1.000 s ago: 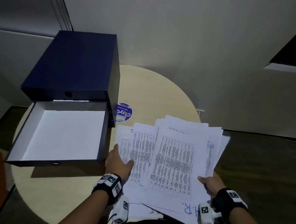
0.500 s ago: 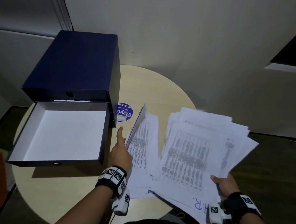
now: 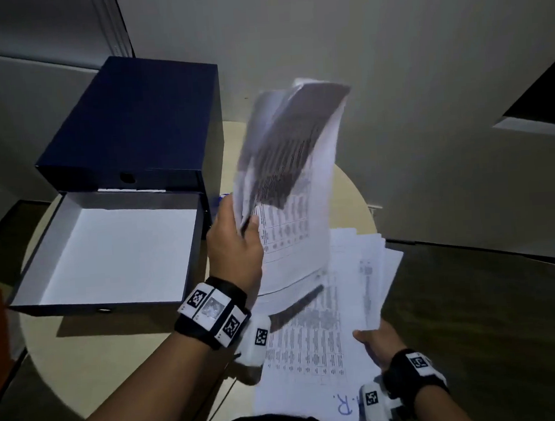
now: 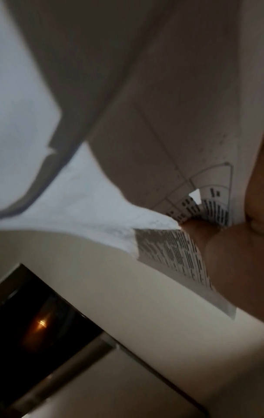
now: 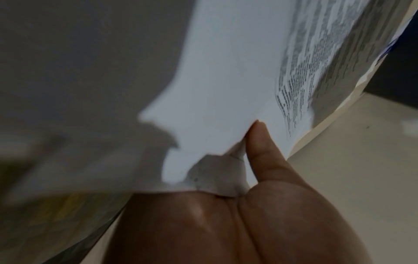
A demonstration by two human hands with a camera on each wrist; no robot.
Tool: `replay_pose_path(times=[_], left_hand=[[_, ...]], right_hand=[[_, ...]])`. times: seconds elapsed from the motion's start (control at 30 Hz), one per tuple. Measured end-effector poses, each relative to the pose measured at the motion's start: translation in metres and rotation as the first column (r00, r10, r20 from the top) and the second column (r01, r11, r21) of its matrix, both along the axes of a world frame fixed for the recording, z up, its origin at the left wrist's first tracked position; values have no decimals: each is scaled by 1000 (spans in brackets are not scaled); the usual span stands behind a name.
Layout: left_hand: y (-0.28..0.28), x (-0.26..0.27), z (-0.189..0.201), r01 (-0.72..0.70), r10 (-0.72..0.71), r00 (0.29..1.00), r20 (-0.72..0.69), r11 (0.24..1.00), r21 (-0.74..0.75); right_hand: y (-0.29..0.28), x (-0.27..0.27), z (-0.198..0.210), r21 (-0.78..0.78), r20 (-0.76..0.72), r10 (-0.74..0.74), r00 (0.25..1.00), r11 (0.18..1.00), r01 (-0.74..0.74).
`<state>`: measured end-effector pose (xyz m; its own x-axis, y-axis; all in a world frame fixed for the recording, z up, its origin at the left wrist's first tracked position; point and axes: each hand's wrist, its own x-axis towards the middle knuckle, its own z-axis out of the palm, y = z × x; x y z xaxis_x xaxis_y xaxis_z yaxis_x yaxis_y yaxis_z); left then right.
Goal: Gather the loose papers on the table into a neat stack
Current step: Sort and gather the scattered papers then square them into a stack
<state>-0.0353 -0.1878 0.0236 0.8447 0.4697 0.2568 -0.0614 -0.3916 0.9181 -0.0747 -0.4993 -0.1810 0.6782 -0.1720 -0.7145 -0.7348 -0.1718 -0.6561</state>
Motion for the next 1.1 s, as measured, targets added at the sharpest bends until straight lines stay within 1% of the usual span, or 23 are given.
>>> replay_pose_path(times=[0.03, 0.1, 0.2, 0.23, 0.27, 0.33, 0.37, 0.4, 0.43, 0.53, 0.57, 0.6, 0.67, 0.73, 0.77, 0.8, 0.87, 0.9, 0.93, 0.97, 1.03, 1.07, 1.1], left_hand=[[0, 4, -2, 0, -2, 1000, -21, 996, -89], [-1, 8, -22, 21, -58, 984, -166, 976, -217], [-3, 3, -72, 78, -159, 901, -404, 975, -208], [-2, 1, -89, 101, -184, 851, -492, 976, -191], [0, -2, -107, 147, -208, 767, -607, 978, -150], [5, -9, -133, 321, -191, 545, -817, 947, -7], [7, -14, -142, 383, -132, 483, -866, 921, 74], [7, -18, -147, 412, -88, 463, -882, 902, 127], [5, -22, -148, 426, -78, 464, -882, 893, 146], [-1, -29, -149, 513, -158, 431, -889, 853, 97], [-1, -28, -150, 516, -190, 435, -880, 854, 71], [0, -28, -149, 484, -210, 467, -859, 873, 50], [8, -24, -147, 314, -225, 576, -786, 949, -41], [17, -19, -139, 128, -254, 652, -714, 965, -227], [21, -16, -132, 73, -306, 675, -672, 933, -351], [22, -13, -123, 51, -384, 704, -597, 866, -497], [19, -4, -101, 74, -496, 776, -389, 685, -725], [15, 1, -87, 103, -492, 817, -301, 638, -763], [11, 5, -71, 128, -459, 853, -250, 647, -752], [9, 8, -60, 140, -413, 882, -228, 689, -711], [9, 12, -43, 187, -364, 914, -179, 769, -611], [11, 13, -40, 204, -362, 918, -163, 782, -589], [13, 14, -39, 211, -367, 916, -162, 784, -584]], right_hand=[[9, 3, 3, -22, 22, 61, 998, 998, -61], [18, 12, 7, -27, 57, 125, 991, 992, -123], [30, 24, 23, 26, 56, 133, 990, 991, -135], [29, 29, 18, 74, 9, 63, 998, 995, -63], [31, 30, 24, 115, -89, -10, 996, 993, 20], [29, 32, 20, 155, -172, -84, 982, 982, 111], [29, 34, 16, 140, -166, -43, 985, 988, 66], [30, 34, 18, 103, -144, -6, 990, 994, 21], [24, 36, 5, 48, -82, 48, 996, 998, -44], [6, 36, -30, -33, -18, 166, 986, 985, -167], [13, 34, -18, -31, -5, 187, 982, 982, -187], [23, 31, 4, -23, 38, 163, 986, 986, -162], [37, 27, 37, 9, 164, 127, 978, 991, -130], [41, 23, 66, 95, 265, 55, 963, 992, -83], [41, 22, 77, 154, 298, 10, 954, 986, -59], [41, 22, 89, 206, 326, -35, 945, 978, -35], [41, 25, 111, 298, 362, -101, 927, 954, -13], [42, 28, 121, 330, 377, -124, 918, 944, -7], [44, 31, 134, 340, 394, -123, 911, 940, -20], [46, 34, 146, 303, 406, -84, 910, 952, -48], [53, 41, 164, 115, 408, 56, 911, 987, -112], [56, 46, 168, -8, 387, 129, 913, 991, -137], [55, 51, 163, -63, 326, 131, 936, 991, -116]])
